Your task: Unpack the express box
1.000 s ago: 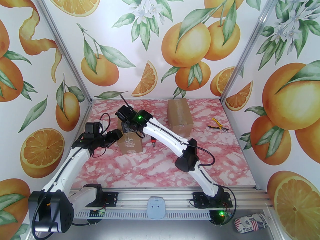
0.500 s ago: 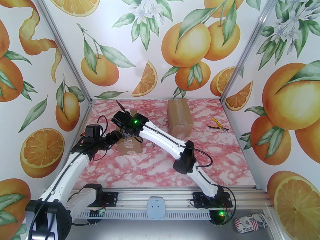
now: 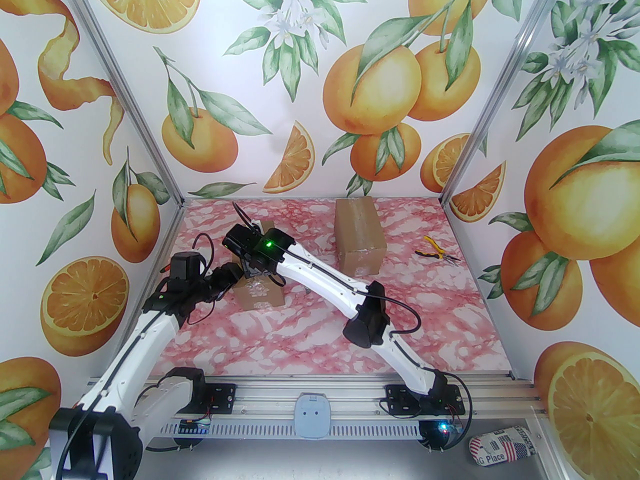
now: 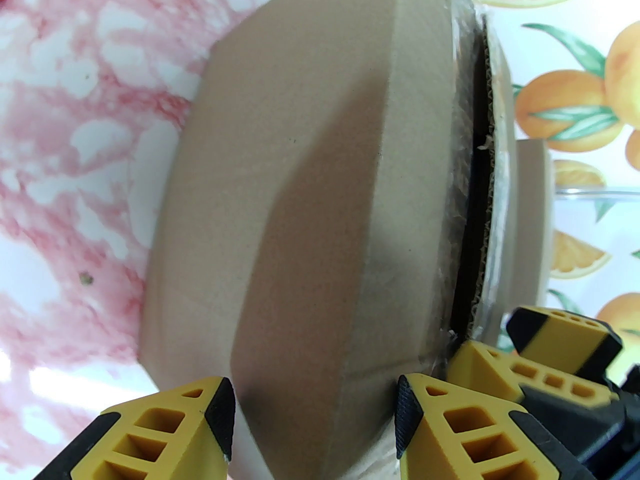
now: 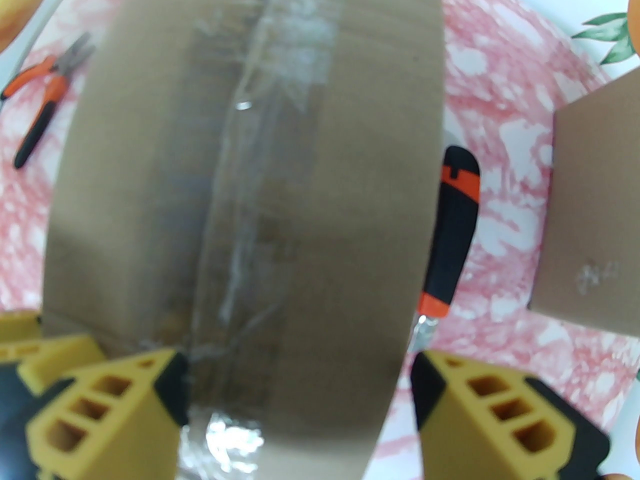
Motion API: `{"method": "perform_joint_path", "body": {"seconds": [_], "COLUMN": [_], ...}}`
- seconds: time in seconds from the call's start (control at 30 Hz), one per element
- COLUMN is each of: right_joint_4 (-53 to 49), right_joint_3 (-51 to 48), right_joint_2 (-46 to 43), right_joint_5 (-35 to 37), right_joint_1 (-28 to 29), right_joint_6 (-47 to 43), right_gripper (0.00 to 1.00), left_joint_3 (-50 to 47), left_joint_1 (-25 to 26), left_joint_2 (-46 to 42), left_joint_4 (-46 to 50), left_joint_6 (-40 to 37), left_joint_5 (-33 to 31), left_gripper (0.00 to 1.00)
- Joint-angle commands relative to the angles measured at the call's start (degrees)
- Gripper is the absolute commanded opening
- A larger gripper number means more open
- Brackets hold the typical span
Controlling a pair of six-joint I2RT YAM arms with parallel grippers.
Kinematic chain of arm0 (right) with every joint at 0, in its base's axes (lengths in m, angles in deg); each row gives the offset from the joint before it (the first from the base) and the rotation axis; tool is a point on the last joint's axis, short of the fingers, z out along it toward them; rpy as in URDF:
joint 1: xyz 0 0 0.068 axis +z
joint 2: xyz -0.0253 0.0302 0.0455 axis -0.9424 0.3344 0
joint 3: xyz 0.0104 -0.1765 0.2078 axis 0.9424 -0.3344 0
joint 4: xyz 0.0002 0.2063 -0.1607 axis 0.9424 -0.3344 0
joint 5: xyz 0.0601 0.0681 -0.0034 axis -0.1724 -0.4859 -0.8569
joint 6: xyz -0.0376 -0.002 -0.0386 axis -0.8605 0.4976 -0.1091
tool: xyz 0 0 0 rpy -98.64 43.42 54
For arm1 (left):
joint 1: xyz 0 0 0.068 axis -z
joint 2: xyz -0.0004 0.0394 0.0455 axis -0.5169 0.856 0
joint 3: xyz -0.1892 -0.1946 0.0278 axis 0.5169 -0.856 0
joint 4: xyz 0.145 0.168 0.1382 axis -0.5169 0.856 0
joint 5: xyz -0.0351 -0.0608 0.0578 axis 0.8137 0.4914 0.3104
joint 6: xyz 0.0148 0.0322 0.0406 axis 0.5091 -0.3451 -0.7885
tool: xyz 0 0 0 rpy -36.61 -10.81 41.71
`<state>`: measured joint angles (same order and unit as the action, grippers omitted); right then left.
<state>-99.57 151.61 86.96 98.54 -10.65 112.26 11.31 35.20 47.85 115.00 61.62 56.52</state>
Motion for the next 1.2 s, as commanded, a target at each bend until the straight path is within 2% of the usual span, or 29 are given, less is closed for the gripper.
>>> {"method": "perform_joint_path", "body": {"seconds": [0.0,0.3,0.47,0.63,0.77,0.97,1.17], "right_joint_4": [2.6,6.7,7.0,7.0,5.8,2.5,-2.8], "right_joint_3": [-0.8,-0.8,-0.6,-0.8,-0.8,-1.1,-0.7], "right_joint_2": [-1.2,-3.4,-3.5,-3.7,-3.8,-3.1,-2.4], "right_joint_5": [0.9,-2.2,-1.2,0.9,3.4,6.6,9.6], "right_joint_1": [-1.1,-3.7,-3.3,-2.1,-1.1,0.6,2.0], "right_joint_6": [-1.1,-10.5,-10.5,-11.6,-10.8,-9.6,-6.6], "right_gripper": [0.79,0.86,0.86,0.86,0.86,0.85,0.81], "left_joint_3": [-2.4,-1.7,2.7,10.9,13.5,13.8,12.8], "left_joint_1": [1.2,5.2,5.2,2.3,-1.1,-3.0,-3.1], "left_joint_2": [-2.1,-2.0,-0.4,2.8,5.6,12.7,15.3], "left_joint_4": [6.2,5.2,7.7,13.4,13.5,9.9,7.7], "left_joint_6": [3.1,5.0,-1.4,-11.7,-16.7,-19.4,-19.8], "left_joint_5": [1.4,1.4,-3.0,-5.1,-3.8,1.0,1.0], "left_gripper": [0.56,0.6,0.63,0.69,0.71,0.72,0.72]}}
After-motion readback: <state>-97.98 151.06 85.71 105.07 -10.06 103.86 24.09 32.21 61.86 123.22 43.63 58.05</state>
